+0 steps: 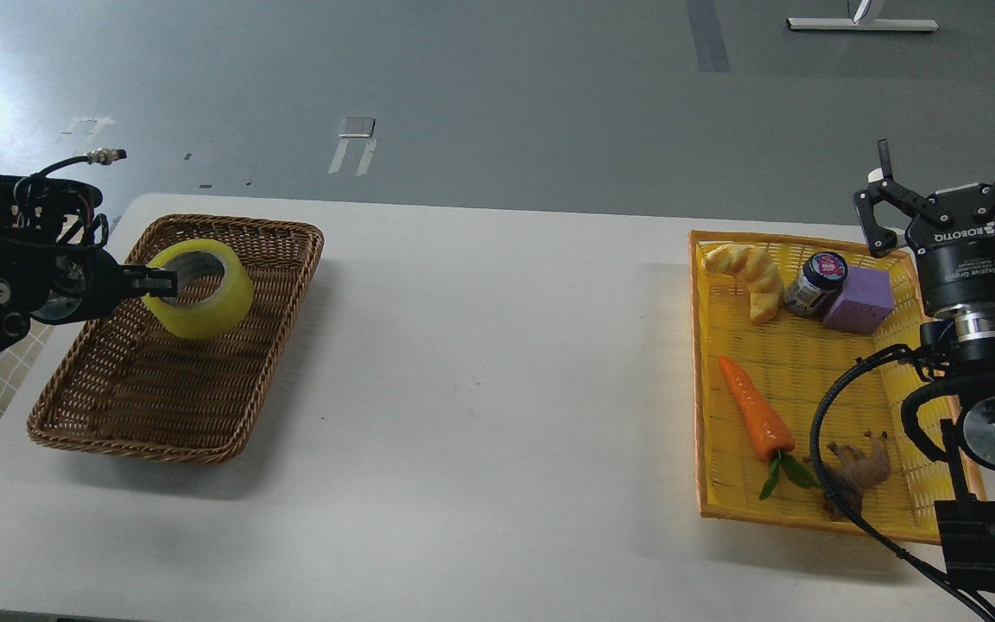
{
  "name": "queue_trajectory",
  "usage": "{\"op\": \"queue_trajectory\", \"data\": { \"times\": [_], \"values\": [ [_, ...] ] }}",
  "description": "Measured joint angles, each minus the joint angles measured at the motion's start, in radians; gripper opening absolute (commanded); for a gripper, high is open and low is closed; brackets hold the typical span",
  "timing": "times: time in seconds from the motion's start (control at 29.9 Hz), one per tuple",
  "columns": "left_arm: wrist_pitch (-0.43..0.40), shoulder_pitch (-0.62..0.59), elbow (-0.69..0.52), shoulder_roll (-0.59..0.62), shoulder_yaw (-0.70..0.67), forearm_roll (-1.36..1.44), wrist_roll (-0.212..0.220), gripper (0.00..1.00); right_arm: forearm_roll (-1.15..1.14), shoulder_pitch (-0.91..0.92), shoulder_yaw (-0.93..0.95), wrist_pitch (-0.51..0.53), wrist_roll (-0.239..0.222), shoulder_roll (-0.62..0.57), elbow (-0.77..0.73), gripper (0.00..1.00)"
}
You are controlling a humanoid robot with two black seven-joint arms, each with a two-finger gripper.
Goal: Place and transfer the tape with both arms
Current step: 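Lower the tape roll into the basket and release it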
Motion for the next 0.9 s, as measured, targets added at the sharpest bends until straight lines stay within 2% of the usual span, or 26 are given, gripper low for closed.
{"op": "queue_trajectory", "data": {
  "times": [0.4,0.9],
  "values": [
    [0.033,0.052,0.054,-0.007,0.0,-0.001,-0.02,0.0,0.001,-0.001,0.0,0.0,0.0,0.0,0.0,1.0],
    [0.036,0.072,0.079,-0.048,-0.001,-0.002,-0.02,0.0,0.001,-0.003,0.0,0.0,0.0,-0.001,0.0,1.0]
  ]
}}
